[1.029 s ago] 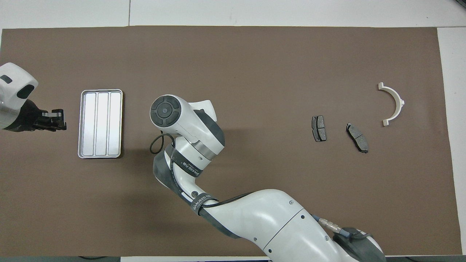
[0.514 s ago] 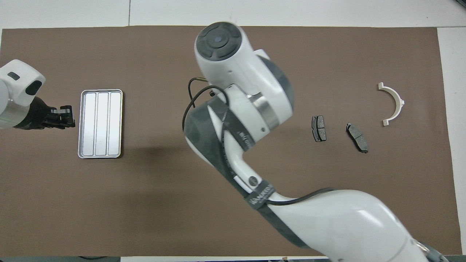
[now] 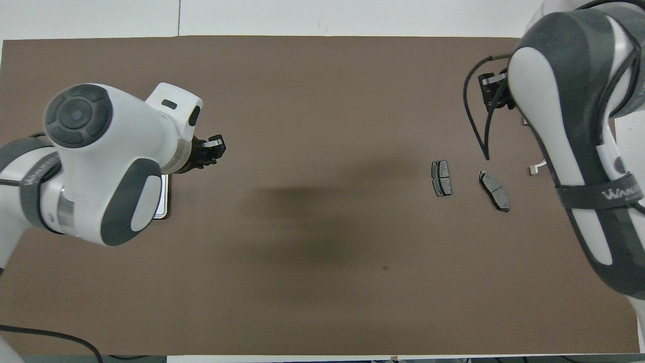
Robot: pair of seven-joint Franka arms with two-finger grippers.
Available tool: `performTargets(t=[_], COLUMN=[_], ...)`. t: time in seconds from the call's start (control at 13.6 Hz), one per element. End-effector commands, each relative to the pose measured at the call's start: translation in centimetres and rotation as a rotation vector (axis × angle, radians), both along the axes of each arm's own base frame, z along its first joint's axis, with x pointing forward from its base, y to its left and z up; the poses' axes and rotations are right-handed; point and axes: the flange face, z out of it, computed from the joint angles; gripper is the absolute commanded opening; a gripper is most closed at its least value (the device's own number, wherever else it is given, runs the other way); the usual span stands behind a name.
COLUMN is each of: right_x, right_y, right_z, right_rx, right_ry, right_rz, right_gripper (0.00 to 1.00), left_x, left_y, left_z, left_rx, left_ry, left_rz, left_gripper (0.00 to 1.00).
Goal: Place bearing gear from tray to pile
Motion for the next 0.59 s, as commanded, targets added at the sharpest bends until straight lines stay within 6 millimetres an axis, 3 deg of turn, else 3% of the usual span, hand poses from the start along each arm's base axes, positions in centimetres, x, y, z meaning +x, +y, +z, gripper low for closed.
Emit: performTargets(t=[0.0,0.07,0.22,0.37,0.51], right_x=[0.3,0.5,0.1,-0.3,-0.8], right_y=[-2.3,-3.3,-4.2,-4.8,-5.1], right_z=[-3.6,-5.7,-10.4,-14.7,-17.7], right_rx=[0.026,0.025,0.018,0.005,-0.008], right_ry=[-0.013,-0.037,-0.08,-0.12,-0.145], right_rz=[0.078,0.086,0.08,0.076,0.064], right_gripper=[0.0,0.0,0.0,0.0,0.0], left_x=[0.3,0.5,0.4,0.2,0.2], left_y=[-5.8,-7.3,-8.4,-8.4,-8.6], left_z=[-5.0,-7.6,-11.0,-13.1,-13.7], left_rx=[-0.016,-0.017,-0.016,-0.019,-0.02], left_ry=[0.001,0.004,0.011,0.009,0.006], left_rz=[0.039,0.059,0.049,0.05,0.047], left_gripper=[0.05,0.05,0.05,0.06,0.08])
